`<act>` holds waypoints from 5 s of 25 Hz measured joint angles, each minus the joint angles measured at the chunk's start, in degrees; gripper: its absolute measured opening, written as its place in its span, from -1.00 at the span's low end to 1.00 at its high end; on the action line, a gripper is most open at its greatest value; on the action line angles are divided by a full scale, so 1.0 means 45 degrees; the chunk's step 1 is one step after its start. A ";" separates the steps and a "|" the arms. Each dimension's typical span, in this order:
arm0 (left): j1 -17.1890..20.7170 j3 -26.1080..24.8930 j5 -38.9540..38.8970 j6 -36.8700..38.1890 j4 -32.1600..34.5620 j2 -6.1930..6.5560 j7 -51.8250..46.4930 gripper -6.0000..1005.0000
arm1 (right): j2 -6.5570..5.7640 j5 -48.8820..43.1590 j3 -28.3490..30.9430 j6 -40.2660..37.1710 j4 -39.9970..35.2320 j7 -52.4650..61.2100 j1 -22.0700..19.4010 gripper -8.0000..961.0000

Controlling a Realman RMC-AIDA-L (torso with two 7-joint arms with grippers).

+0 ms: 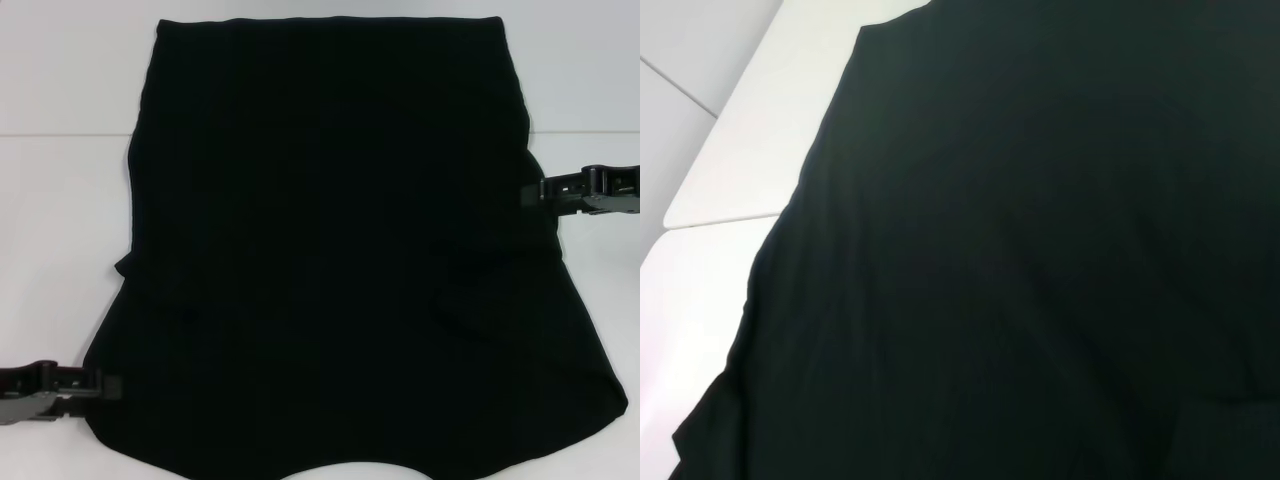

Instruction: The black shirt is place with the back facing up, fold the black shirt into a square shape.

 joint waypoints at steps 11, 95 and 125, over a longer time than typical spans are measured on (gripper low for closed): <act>-0.0370 0.0353 0.0054 -0.0585 -0.0084 -0.0142 -0.0249 0.28 | 0.0000 0.0001 0.0026 0.0004 0.0000 -0.0013 -0.0003 0.52; -0.1115 0.0042 -0.1374 -0.0656 -0.1287 0.0724 0.0586 -0.87 | 0.1071 -0.2988 0.0607 -0.3065 -0.0841 -0.1113 -0.1716 0.46; -0.0894 0.1407 -0.1190 0.2076 -0.1093 0.0813 0.0768 -0.87 | 0.0248 -0.3126 0.0647 -0.4362 -0.0686 -0.0366 -0.3007 -0.85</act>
